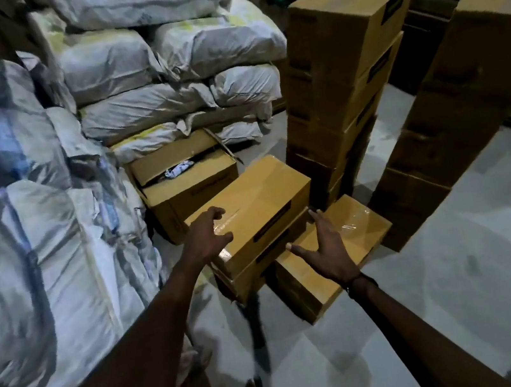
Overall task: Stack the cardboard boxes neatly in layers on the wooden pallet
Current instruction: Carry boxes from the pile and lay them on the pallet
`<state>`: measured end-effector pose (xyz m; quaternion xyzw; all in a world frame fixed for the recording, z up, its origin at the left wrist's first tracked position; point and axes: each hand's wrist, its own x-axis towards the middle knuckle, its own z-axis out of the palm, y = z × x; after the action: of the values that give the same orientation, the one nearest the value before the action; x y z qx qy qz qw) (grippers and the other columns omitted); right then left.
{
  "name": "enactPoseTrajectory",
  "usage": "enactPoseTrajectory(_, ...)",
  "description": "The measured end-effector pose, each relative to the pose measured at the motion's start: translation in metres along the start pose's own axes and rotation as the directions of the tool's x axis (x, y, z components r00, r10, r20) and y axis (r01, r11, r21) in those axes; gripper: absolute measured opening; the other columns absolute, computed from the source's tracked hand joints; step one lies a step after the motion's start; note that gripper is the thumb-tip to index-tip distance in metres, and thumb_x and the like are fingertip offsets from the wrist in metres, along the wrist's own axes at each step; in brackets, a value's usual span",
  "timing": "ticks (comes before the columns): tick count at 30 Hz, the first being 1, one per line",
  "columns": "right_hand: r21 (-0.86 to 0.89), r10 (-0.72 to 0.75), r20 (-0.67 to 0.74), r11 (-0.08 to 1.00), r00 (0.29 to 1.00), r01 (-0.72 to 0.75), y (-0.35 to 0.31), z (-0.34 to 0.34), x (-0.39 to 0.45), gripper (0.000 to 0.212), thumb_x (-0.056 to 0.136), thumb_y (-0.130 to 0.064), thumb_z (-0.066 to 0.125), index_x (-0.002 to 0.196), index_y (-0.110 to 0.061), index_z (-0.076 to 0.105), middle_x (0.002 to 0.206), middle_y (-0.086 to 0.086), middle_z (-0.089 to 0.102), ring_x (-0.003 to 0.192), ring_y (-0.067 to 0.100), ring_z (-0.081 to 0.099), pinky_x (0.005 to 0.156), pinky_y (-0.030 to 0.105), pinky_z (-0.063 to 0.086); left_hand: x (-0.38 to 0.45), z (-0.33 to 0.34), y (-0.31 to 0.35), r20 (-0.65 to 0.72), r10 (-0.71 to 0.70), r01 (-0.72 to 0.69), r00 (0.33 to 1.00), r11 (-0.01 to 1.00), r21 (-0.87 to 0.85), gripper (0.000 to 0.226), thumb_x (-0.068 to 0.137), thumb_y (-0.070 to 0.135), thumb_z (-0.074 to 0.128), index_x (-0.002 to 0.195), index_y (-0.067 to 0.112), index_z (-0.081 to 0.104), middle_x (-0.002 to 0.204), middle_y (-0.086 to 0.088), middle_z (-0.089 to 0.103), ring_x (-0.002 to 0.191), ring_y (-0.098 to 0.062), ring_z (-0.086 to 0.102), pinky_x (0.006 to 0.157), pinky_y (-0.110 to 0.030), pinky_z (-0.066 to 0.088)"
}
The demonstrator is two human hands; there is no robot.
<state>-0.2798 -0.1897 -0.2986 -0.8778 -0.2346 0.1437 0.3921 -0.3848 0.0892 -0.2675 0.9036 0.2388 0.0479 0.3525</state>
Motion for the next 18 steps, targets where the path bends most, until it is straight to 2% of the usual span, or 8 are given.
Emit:
enactPoseTrajectory(3,-0.015,0.057,0.001,0.998,0.998,-0.057,-0.010,0.020,0.042,0.111,0.081,-0.064,0.076,0.164,-0.025,0.013,0.172,0.000,0.007,0.156,0.022,0.014,0.124,0.043,0.024,0.059,-0.007,-0.022,0.095,0.029,-0.036,0.995,0.996,0.076,0.071,0.078,0.031,0.085,0.140,0.021,0.053,0.139,-0.004,0.059,0.125,-0.026,0.057,0.099,-0.046,0.051)
enactPoseTrajectory(6,-0.013,0.105,0.002,0.994,0.995,-0.105,-0.010,0.042,0.080,0.119,0.076,-0.065,0.080,0.164,-0.024,0.011,0.172,0.001,0.003,0.157,0.022,0.010,0.124,0.044,0.025,0.118,-0.011,-0.039,0.189,0.040,-0.073,0.981,0.983,0.167,0.080,0.078,0.034,0.087,0.147,0.021,0.048,0.146,-0.005,0.055,0.131,-0.027,0.053,0.103,-0.044,0.047)
enactPoseTrajectory(8,-0.018,0.131,0.015,0.991,0.991,-0.131,-0.008,0.054,0.103,0.123,0.073,-0.067,0.081,0.164,-0.024,0.010,0.172,0.001,0.000,0.157,0.023,0.012,0.124,0.046,0.028,0.154,-0.011,-0.049,0.253,0.039,-0.099,0.967,0.969,0.228,0.085,0.079,0.037,0.087,0.151,0.021,0.044,0.151,-0.005,0.051,0.135,-0.027,0.050,0.104,-0.040,0.044)
enactPoseTrajectory(13,-0.019,0.196,0.056,0.981,0.979,-0.195,0.005,0.087,0.174,0.132,0.064,-0.069,0.086,0.164,-0.030,0.009,0.172,-0.001,-0.005,0.155,0.027,0.021,0.115,0.052,0.040,0.245,0.000,-0.089,0.446,0.030,-0.207,0.895,0.913,0.353,0.110,0.072,0.057,0.087,0.159,0.029,0.026,0.163,-0.005,0.035,0.146,-0.033,0.036,0.115,-0.050,0.036)
enactPoseTrajectory(16,-0.076,0.215,0.090,0.975,0.973,-0.208,0.021,0.112,0.224,0.140,0.057,-0.081,0.081,0.164,-0.032,0.004,0.172,0.001,-0.010,0.151,0.033,0.030,0.108,0.057,0.045,0.303,0.016,-0.117,0.545,-0.021,-0.252,0.838,0.871,0.422,0.130,0.059,0.067,0.089,0.160,0.038,0.010,0.171,0.000,0.014,0.153,-0.036,0.023,0.119,-0.060,0.027)
enactPoseTrajectory(18,-0.106,0.256,0.105,0.964,0.961,-0.245,0.031,0.128,0.248,0.152,0.044,-0.097,0.067,0.164,-0.030,0.003,0.172,0.006,-0.010,0.145,0.038,0.040,0.104,0.058,0.047,0.333,0.029,-0.134,0.597,-0.007,-0.331,0.802,0.827,0.455,0.138,0.053,0.070,0.089,0.157,0.044,0.002,0.172,0.002,0.004,0.154,-0.040,0.015,0.117,-0.069,0.025)
